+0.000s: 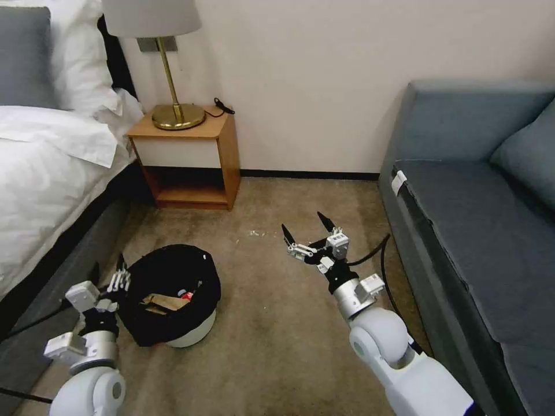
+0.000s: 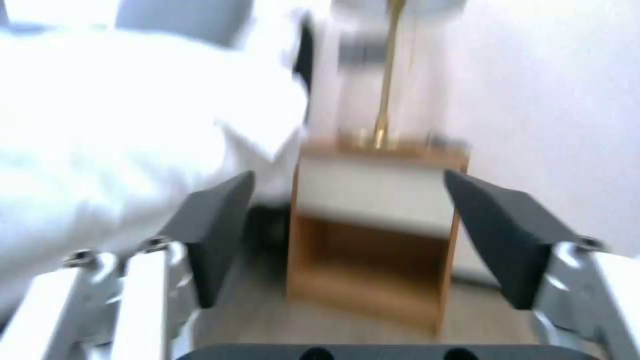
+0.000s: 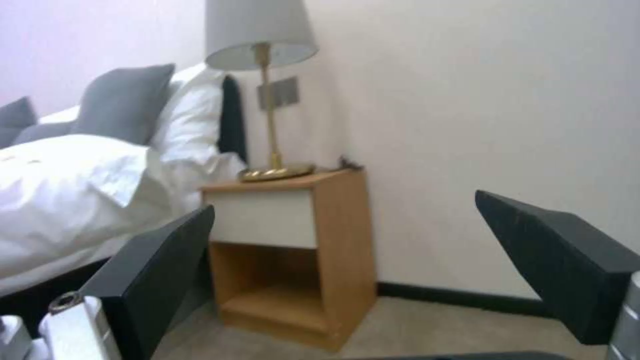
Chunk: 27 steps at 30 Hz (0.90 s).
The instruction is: Pick up the trash bin, then pick up the garbage on the floor and place it into the trash bin.
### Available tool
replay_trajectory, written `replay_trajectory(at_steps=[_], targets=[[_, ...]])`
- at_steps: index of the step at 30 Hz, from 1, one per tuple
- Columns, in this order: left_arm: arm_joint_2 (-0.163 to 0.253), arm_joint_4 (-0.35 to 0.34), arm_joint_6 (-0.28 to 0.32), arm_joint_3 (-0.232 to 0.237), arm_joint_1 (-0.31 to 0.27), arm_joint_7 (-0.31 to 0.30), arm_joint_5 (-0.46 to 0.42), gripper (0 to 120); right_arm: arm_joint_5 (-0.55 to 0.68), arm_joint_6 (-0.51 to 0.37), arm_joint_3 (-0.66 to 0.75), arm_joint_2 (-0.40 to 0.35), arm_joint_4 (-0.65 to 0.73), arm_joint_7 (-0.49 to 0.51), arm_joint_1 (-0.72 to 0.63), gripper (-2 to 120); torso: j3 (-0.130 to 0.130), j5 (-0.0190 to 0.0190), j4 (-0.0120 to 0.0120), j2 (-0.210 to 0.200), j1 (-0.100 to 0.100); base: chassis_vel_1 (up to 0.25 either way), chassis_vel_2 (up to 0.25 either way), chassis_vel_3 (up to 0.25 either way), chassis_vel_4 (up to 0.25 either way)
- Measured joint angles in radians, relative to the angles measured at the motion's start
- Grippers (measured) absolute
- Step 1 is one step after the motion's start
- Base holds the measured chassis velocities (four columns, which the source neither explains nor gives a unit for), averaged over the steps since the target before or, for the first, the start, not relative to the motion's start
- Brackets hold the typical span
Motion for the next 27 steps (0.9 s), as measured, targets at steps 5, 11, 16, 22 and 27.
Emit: replay_trajectory(at_steps=[5, 11, 16, 22, 27], targets=[[-0.025, -0.014, -0.121, 0.012, 0.014, 0.003, 0.169, 96, -0.186, 0.002, 0.079, 0.066, 0.055, 0.075, -0.141, 100, 0.0, -0.0003, -0.0005, 0.0, 0.0, 0.0, 0.0, 0.0, 0.0], [-0.044, -0.039, -0.14, 0.052, 0.075, 0.089, 0.143, 100, -0.376, 0.084, 0.289, 0.194, 0.076, 0.039, -0.26, 100, 0.0, -0.0004, -0.0004, 0.0, 0.0, 0.0, 0.0, 0.0, 0.0], [-0.065, -0.06, -0.088, 0.138, 0.079, 0.11, 0.069, 100, -0.396, 0.155, 0.38, 0.274, 0.109, 0.03, -0.38, 100, 0.0, -0.0003, -0.0005, 0.0, 0.0, 0.0, 0.0, 0.0, 0.0], [-0.08, -0.081, -0.03, 0.176, 0.067, 0.097, 0.017, 100, -0.39, 0.199, 0.405, 0.294, 0.1, 0.032, -0.408, 100, 0.0, 0.0, -0.0005, 0.0, 0.0, 0.0, 0.0, 0.0, 0.0], [-0.081, -0.082, -0.025, 0.177, 0.066, 0.094, 0.013, 100, -0.387, 0.203, 0.404, 0.294, 0.096, 0.031, -0.407, 100, 0.0, -0.0002, -0.0003, 0.0, 0.0, 0.0, 0.0, 0.0, 0.0]])
